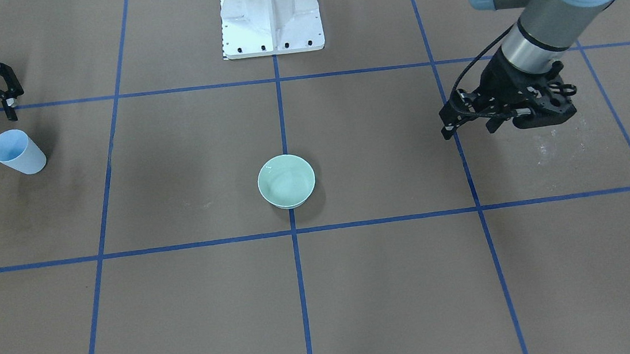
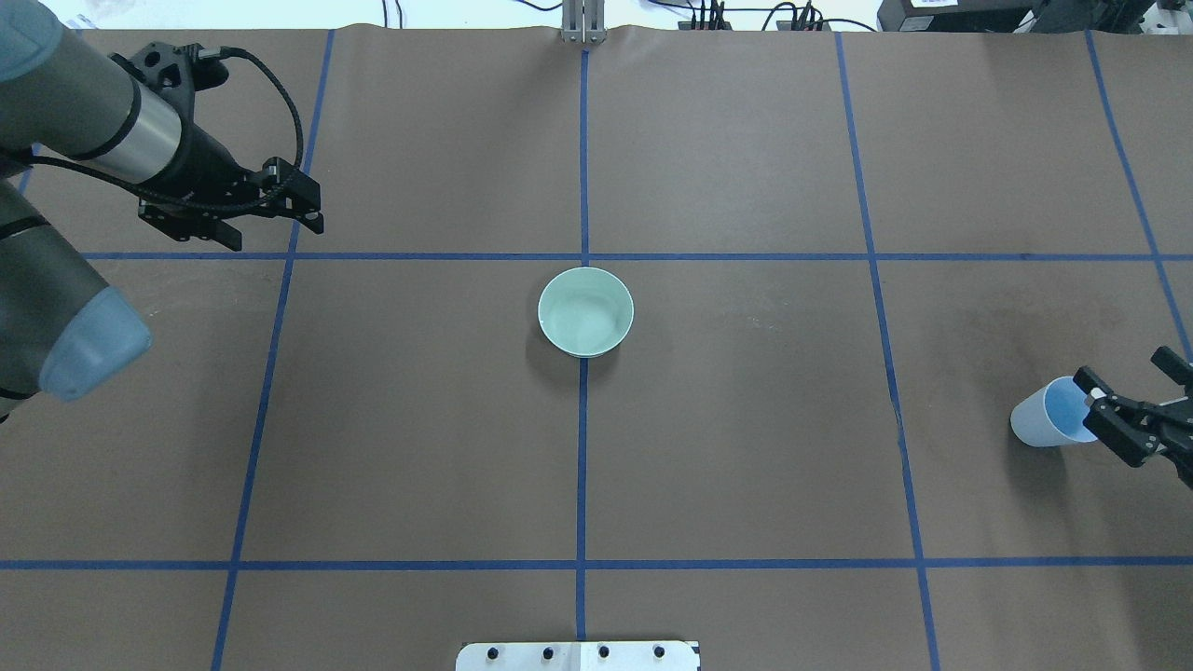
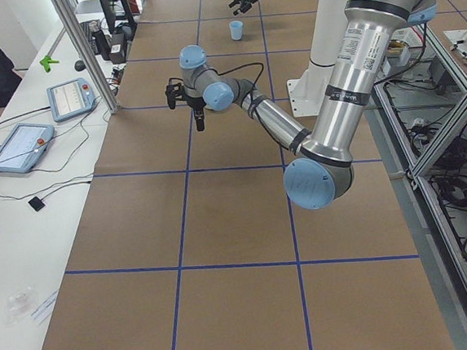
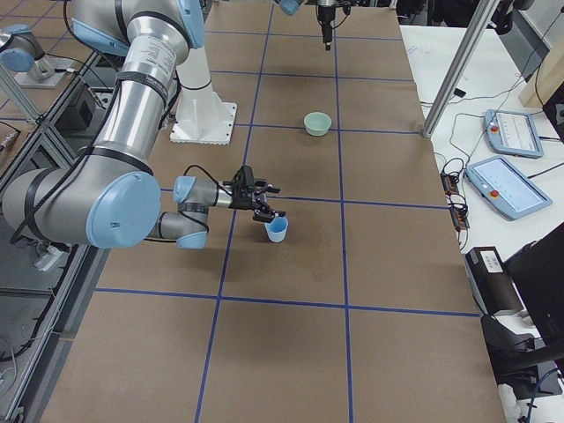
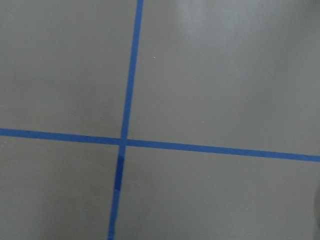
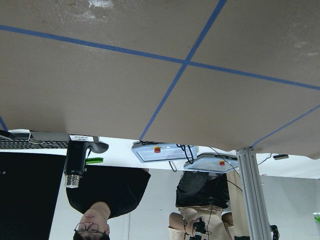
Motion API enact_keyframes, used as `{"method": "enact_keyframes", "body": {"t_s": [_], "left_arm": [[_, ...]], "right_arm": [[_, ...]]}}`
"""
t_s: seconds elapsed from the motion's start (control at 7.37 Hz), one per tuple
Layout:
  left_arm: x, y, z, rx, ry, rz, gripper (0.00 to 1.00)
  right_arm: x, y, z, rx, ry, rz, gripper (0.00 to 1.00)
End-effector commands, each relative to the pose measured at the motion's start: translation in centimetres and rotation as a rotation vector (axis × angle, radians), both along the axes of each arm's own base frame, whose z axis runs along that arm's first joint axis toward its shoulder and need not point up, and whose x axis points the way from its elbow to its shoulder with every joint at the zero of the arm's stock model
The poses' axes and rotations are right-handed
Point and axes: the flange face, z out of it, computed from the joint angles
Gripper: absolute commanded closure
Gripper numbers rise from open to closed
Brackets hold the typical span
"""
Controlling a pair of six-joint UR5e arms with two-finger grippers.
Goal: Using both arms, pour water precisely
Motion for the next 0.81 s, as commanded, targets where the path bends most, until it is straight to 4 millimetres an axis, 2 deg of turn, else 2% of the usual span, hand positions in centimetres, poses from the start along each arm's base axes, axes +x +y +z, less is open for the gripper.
{"method": "enact_keyframes", "body": {"t_s": [0.0, 0.14, 0.27, 0.41, 0.54, 0.68], "left_arm": [[1.4, 0.4, -0.6, -0.014, 0.008, 0.007, 0.00], [1.4, 0.3, -0.6, -0.014, 0.008, 0.007, 0.00], [1.6, 0.4, -0.7, -0.014, 0.008, 0.008, 0.00], [2.5, 0.4, -1.7, 0.001, 0.011, 0.011, 0.00], [3.9, 0.8, -2.9, -0.007, 0.017, -0.001, 0.00], [5.5, 0.6, -4.6, -0.019, 0.034, -0.005, 0.00]], "right_arm": [[2.8, -2.4, 0.2, -0.013, 0.075, 0.113, 0.01], [5.0, -3.9, -0.2, -0.024, 0.129, 0.138, 0.01], [7.7, -6.3, -0.7, -0.089, 0.177, 0.121, 0.01], [10.1, -8.1, -1.7, -0.140, 0.191, 0.073, 0.01], [11.2, -10.0, -2.0, -0.175, 0.195, 0.047, 0.01], [12.5, -13.3, -3.2, -0.225, 0.189, -0.005, 0.01]]}}
